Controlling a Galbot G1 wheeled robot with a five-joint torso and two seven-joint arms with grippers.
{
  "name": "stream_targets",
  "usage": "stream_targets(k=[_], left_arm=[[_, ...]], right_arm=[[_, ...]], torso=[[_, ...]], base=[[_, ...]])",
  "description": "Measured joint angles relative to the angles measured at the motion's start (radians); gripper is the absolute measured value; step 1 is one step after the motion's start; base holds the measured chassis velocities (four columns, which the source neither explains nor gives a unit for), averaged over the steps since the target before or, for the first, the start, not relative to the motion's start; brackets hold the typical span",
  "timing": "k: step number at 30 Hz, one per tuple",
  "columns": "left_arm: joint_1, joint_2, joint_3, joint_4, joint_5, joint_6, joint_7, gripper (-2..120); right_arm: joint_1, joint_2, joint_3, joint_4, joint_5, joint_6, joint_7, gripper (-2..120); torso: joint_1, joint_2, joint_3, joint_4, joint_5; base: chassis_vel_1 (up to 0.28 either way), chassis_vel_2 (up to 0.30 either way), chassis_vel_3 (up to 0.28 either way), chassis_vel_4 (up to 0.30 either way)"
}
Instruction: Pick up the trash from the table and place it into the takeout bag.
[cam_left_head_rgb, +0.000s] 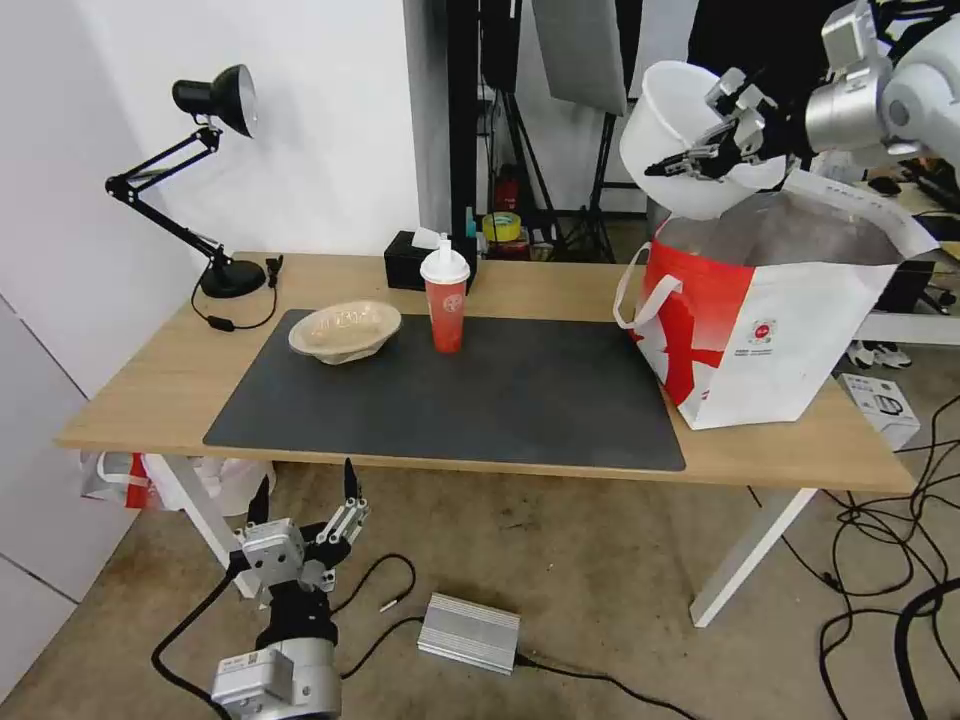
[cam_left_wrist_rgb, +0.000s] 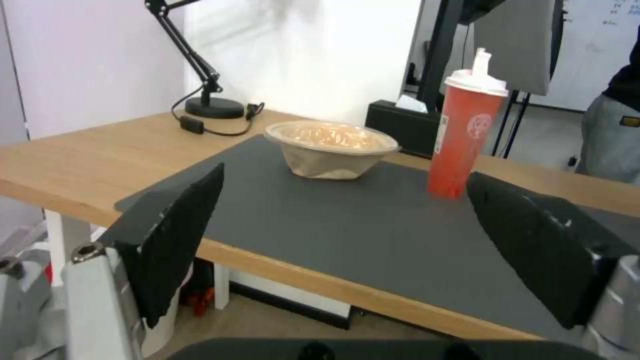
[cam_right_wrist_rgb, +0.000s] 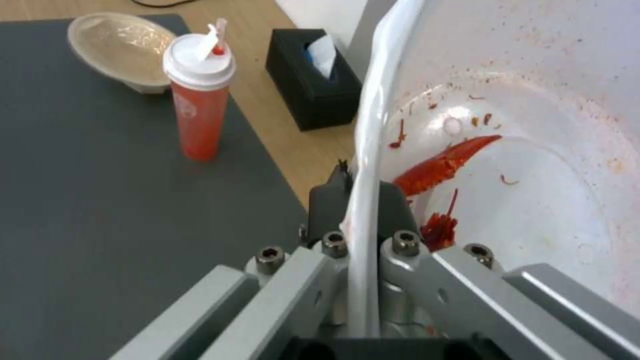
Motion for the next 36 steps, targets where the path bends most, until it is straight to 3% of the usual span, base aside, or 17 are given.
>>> stream_targets(k=[36], left_arm=[[0.013,-0.015,-0.004,-0.003,0.011,0.002,-0.002,96]], right_arm=[[-0.212,-0.1,0.157,0.063,-0.031,0.008,0.0,0]], torso=[[0.0,0.0,0.0,0.0,0.0]], base=[[0.0,0.0,0.0,0.0]])
